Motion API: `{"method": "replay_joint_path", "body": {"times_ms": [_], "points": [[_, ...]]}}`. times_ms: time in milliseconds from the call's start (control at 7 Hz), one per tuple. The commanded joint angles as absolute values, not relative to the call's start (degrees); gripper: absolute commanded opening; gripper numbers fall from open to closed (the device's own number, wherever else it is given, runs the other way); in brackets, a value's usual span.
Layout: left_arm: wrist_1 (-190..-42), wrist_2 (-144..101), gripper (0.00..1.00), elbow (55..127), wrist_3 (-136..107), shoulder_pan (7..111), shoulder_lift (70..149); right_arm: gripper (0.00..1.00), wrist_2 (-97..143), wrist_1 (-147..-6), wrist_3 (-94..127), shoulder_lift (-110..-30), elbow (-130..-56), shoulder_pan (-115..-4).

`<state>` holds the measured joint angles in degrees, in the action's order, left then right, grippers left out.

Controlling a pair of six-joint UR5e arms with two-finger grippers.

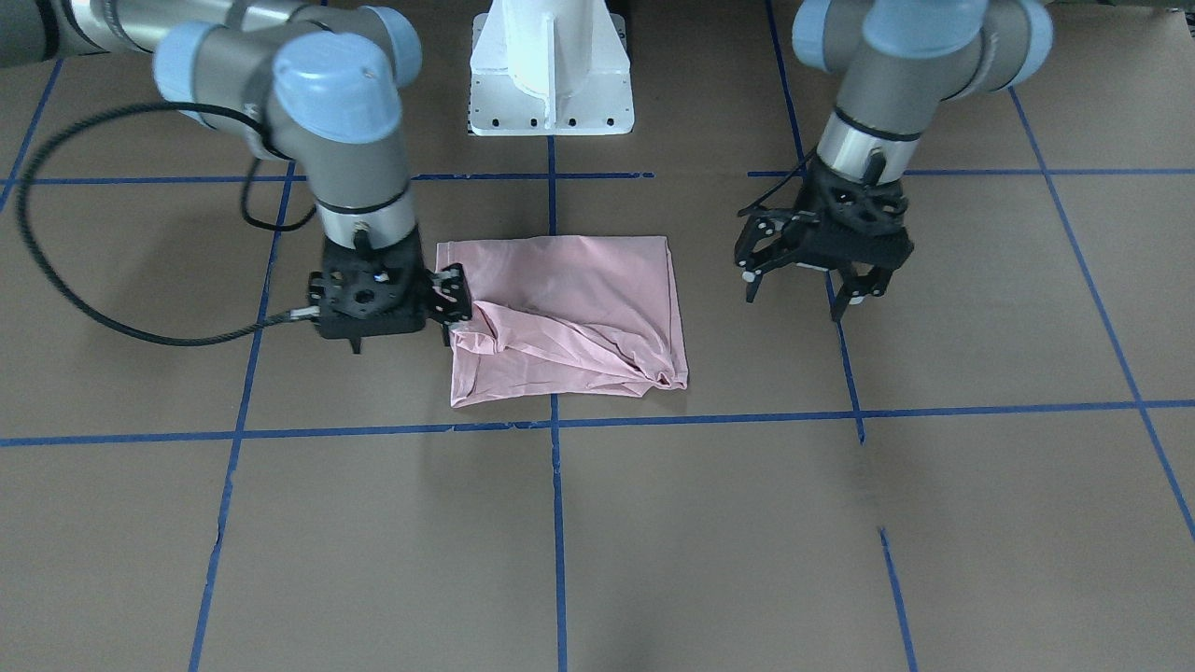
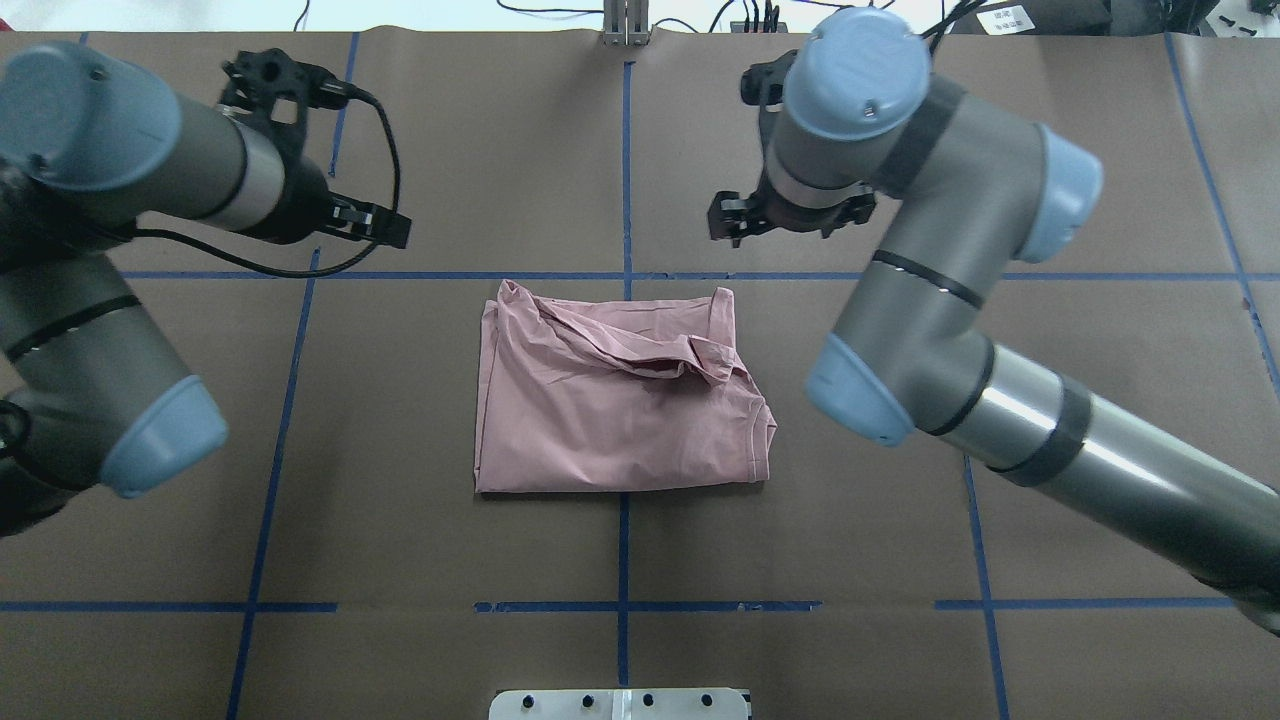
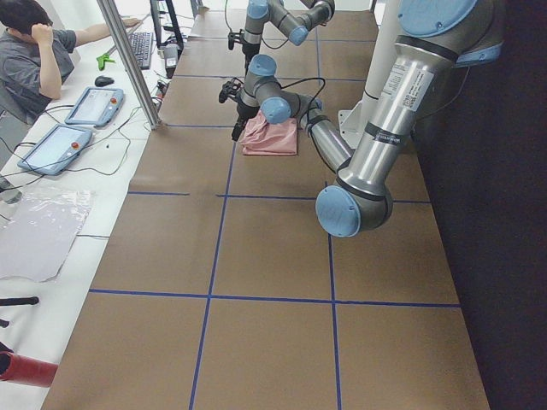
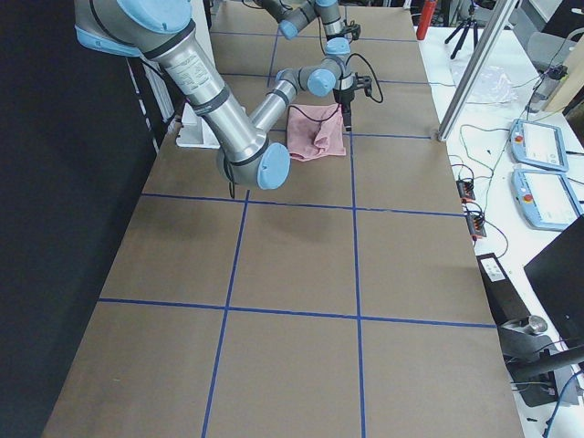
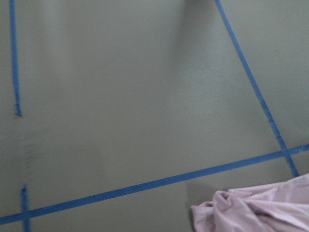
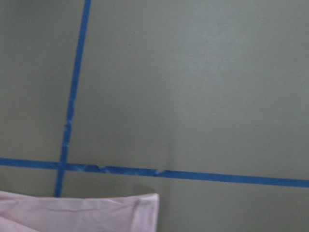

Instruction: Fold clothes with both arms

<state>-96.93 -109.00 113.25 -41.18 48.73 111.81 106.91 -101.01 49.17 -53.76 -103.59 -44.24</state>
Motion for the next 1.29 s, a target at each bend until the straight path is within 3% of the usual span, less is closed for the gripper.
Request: {"method": "replay_joint_path", "body": {"times_ms": [0,143,429,714,1000,1143], "points": [[-92.37,-117.47,1.0,118.65,-19.18,62.85,101.13,1.0,114.83,-113.61,28.32,-63.34,-115.04,-56.88],[-92.29,-121.95,1.0,117.78,-12.37,72.15,96.64,1.0,116.44,-113.12,19.16,-69.11,-114.96,-61.3],[-92.63,-124.45,1.0,110.7,-11.16,77.16,89.67,1.0,117.78,-110.94,16.09,-82.11,-114.53,-66.08],[-92.9,-128.72,1.0,106.02,-6.72,86.62,88.78,1.0,126.16,-108.2,11.13,-87.15,-113.03,-74.06],[-93.34,-131.13,1.0,94.45,11.95,93.74,88.86,1.0,126.65,-103.3,2.4,-95.5,-112.76,-81.09],[-92.73,-131.22,1.0,92.05,14.13,95.87,88.6,1.0,127.69,-101.53,-1.46,-99.45,-112.15,-83.65]]}}
